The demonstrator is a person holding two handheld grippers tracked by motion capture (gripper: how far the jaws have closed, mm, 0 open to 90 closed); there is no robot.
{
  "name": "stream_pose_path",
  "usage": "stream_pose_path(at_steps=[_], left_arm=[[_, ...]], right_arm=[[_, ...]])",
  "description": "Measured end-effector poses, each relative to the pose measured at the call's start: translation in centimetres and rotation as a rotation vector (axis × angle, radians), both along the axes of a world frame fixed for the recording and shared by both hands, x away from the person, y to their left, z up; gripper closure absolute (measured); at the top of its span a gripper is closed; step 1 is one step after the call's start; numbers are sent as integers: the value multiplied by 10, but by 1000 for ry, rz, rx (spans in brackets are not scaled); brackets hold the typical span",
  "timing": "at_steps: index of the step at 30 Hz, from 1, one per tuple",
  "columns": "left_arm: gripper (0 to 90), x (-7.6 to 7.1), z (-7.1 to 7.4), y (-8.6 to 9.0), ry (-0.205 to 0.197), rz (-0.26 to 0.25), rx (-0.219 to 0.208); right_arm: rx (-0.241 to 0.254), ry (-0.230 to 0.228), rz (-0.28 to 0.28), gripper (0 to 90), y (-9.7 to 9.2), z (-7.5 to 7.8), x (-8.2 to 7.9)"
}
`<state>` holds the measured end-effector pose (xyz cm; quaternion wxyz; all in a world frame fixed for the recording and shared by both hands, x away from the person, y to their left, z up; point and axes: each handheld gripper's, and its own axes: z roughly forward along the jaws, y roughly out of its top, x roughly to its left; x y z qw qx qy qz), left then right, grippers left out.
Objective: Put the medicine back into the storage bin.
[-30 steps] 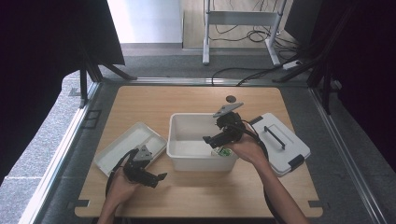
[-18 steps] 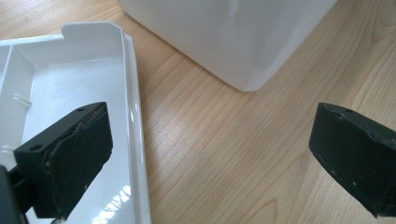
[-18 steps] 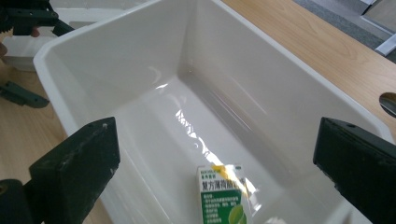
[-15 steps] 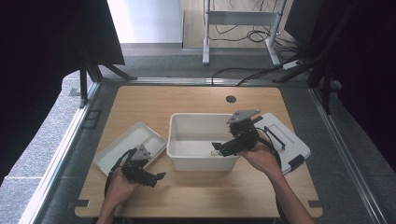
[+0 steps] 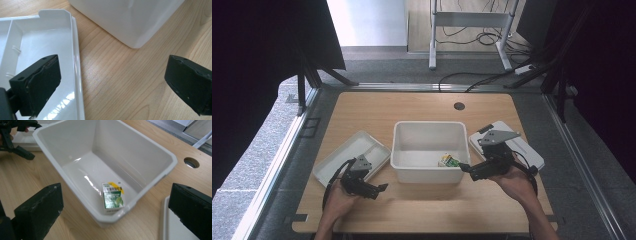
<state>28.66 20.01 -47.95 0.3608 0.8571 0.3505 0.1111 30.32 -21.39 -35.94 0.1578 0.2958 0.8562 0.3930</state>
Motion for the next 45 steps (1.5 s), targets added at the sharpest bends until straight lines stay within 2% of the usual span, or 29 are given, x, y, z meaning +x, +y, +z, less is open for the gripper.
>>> stream_pose_path(at_steps=[8,15,21,25,31,36,41,43,45], left_arm=[[14,0,2,2,-9,0,5],[23,1,4,5,-7,9,2],[19,5,5,11,-9,24,-15],[10,8,6,17,-8,37,-1],[10,16,7,28,-8,62,20],[7,25,9,42,12,89,-11],[5,36,9,56,28,124,-5],[15,40,8,61,29,134,13],[34,44,8,64,23,137,40]], right_arm=[[0,0,-13,0,-16,-17,-15],[-13,2,-30,8,-23,-47,-23],[8,20,-41,10,-28,-70,-28],[-1,28,-52,10,-29,-88,-29],[-23,31,-72,1,-29,-113,-32],[-26,51,-96,2,-30,-133,-36],[-54,70,-103,4,-34,-146,-37],[-40,80,-112,10,-35,-151,-37],[-56,84,-118,11,-36,-155,-37]])
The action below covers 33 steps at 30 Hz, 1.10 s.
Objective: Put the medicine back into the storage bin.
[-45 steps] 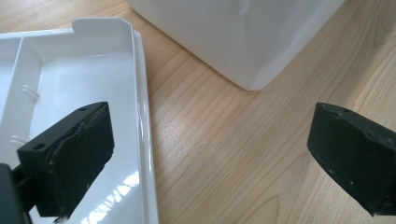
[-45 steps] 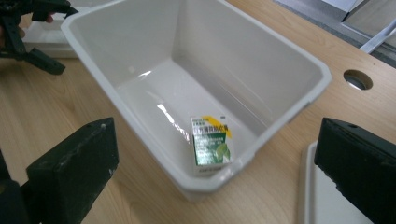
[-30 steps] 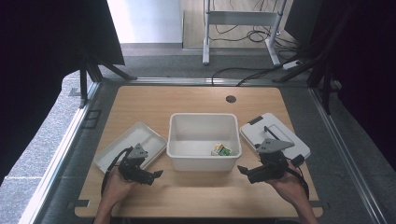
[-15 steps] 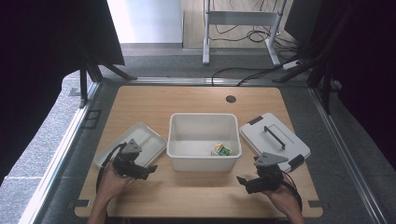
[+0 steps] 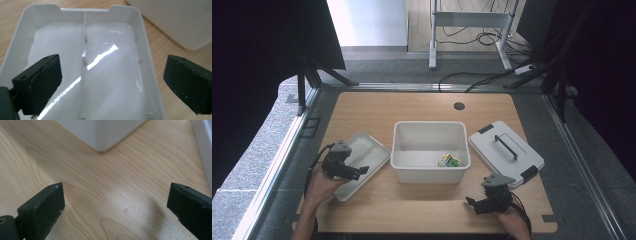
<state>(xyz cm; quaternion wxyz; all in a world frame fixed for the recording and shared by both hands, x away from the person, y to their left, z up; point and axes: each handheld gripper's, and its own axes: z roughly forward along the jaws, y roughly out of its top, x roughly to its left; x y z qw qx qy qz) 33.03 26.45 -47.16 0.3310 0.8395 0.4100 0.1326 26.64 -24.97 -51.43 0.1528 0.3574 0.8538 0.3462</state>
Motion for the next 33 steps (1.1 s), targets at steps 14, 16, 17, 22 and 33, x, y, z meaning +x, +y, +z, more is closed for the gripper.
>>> stream_pose_path(at_steps=[14,16,17,22,33], left_arm=[[591,19,-17,17,46,39,100],[648,20,-21,18,55,41,98],[679,20,-23,19,62,39,93],[815,20,-24,18,81,10,70],[890,20,-19,13,68,-14,121]], right_arm=[[14,20,-20,3,-3,-5,1],[14,20,-20,3,-3,-5,1],[14,20,-20,2,-3,-5,1],[13,17,-19,2,-3,-5,1],[13,16,-20,1,-3,-5,1]])
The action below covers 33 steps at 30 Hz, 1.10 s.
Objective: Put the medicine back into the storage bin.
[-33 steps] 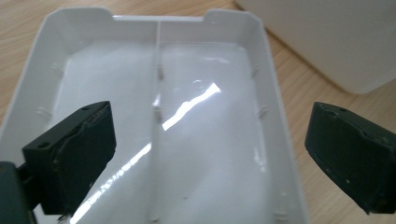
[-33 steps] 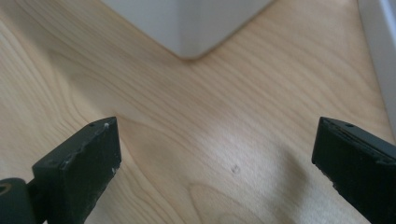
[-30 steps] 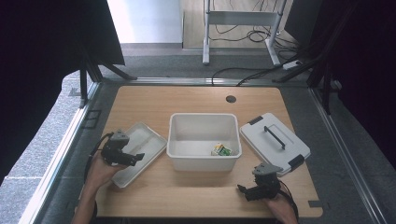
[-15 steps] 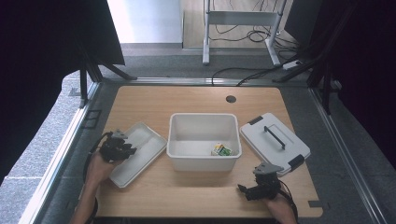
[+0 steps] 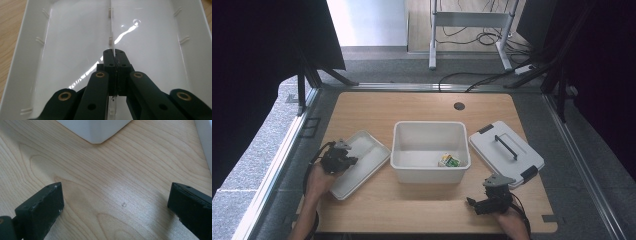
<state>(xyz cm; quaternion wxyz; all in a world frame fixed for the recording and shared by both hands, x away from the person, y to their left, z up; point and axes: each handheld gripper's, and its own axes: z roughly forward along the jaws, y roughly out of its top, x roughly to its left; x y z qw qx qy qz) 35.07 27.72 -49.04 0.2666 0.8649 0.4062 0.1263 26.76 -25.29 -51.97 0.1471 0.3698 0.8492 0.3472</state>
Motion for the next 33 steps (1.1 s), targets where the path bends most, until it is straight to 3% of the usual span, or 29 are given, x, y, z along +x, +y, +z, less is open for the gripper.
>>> stream_pose_path(at_steps=[21,33], left_arm=[[890,4,66,11,-19,-121,11],[890,14,112,14,-61,-196,10]], right_arm=[[0,0,0,1,0,0,0],[-1,1,-3,1,0,0,0]])
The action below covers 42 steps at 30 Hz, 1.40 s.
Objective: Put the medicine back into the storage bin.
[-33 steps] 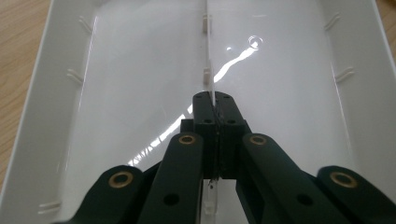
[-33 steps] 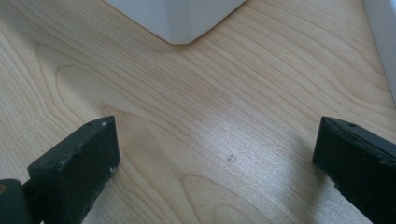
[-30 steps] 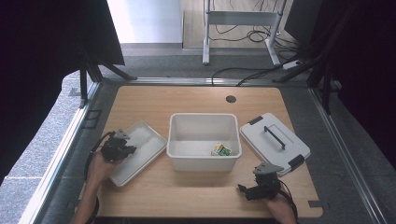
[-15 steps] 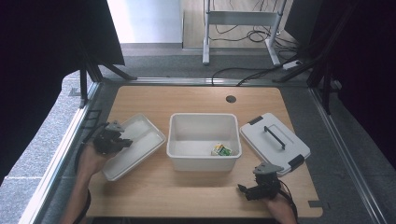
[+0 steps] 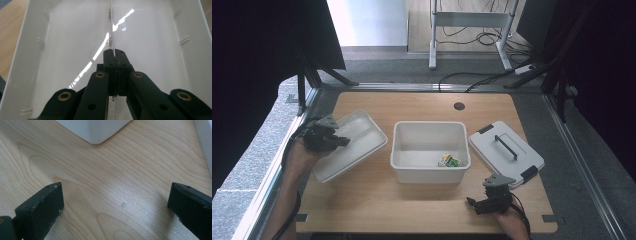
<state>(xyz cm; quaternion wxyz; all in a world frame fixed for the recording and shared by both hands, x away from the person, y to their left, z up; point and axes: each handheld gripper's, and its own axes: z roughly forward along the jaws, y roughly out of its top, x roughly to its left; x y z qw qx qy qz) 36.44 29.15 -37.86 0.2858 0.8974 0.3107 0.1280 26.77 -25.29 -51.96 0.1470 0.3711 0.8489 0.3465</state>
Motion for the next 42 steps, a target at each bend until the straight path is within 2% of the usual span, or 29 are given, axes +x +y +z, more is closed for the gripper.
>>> stream_pose_path(at_steps=[12,19,27,33,35,42], left_arm=[[890,11,37,-7,-18,-90,-6],[890,17,56,-25,-34,-199,-23],[890,25,66,-61,-49,-344,-20],[890,33,67,-88,-53,-418,-36],[890,36,68,-97,-56,-452,-30],[890,44,66,-137,-50,-544,-38]], right_arm=[[-2,-2,-2,1,0,0,0],[-1,-2,-2,1,0,0,0],[-1,-1,-2,1,0,0,0],[1,-1,-4,1,0,0,0],[1,-1,-4,1,0,0,0],[0,-4,-3,1,0,0,0]])
